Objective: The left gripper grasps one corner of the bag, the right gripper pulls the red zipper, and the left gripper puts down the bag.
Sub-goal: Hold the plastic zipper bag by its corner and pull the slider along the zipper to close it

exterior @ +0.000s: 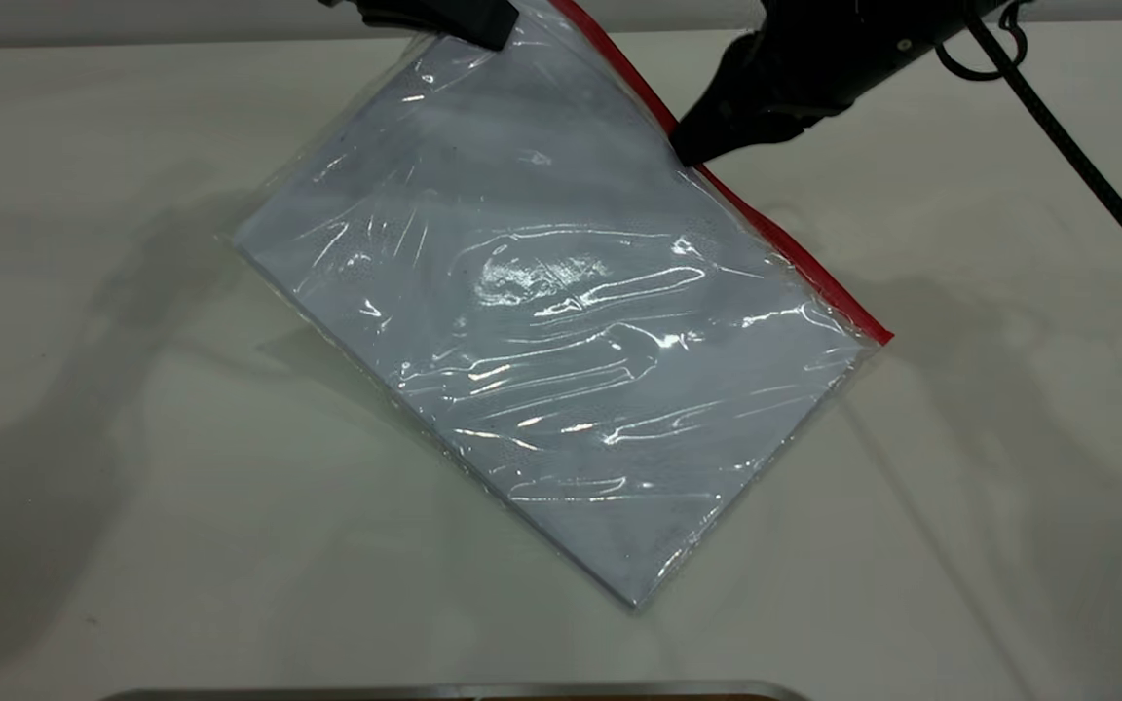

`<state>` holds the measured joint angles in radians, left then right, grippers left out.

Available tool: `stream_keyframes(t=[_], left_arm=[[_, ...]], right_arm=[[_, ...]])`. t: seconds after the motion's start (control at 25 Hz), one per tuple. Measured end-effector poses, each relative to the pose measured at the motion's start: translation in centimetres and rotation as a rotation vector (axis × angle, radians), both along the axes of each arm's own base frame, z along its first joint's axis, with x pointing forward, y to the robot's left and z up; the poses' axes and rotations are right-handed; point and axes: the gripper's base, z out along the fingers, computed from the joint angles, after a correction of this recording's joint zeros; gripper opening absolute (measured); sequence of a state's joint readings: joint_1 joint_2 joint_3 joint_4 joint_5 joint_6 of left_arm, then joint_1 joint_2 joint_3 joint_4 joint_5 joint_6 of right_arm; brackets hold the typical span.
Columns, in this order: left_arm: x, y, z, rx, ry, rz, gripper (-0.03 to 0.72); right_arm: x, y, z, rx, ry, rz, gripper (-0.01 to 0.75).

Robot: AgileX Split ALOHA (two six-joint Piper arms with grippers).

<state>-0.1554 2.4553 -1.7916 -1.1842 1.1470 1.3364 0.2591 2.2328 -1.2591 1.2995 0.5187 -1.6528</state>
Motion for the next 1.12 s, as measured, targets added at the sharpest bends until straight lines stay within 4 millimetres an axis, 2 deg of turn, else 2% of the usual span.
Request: stream_keyframes(t=[0.32,0.56,0.76,1.12], left_arm=[[0.1,0.4,-0.1,0.007,-0.001,0.003,0.053],[0.5,1.7,0.0,0.006,0.001,0.030,0.053],[0.8,2.9,0.0,-0.005,0.004,0.058,0.053],[0.9,3.3,0.1,-0.014,0.006,0.070,0.053]], right_arm=[[-0.2,-0.2,-1.8,-0.030,0.034,0.004,0.033],[-0.4,-0.5,-2.8,-0.066,0.060,0.015,0.033],[-0.3,-1.8,-3.3,-0.092,0.091,-0.007,0.034],[-0.6,-4.2,-3.6,-0.106,0.224,-0.060,0.037]])
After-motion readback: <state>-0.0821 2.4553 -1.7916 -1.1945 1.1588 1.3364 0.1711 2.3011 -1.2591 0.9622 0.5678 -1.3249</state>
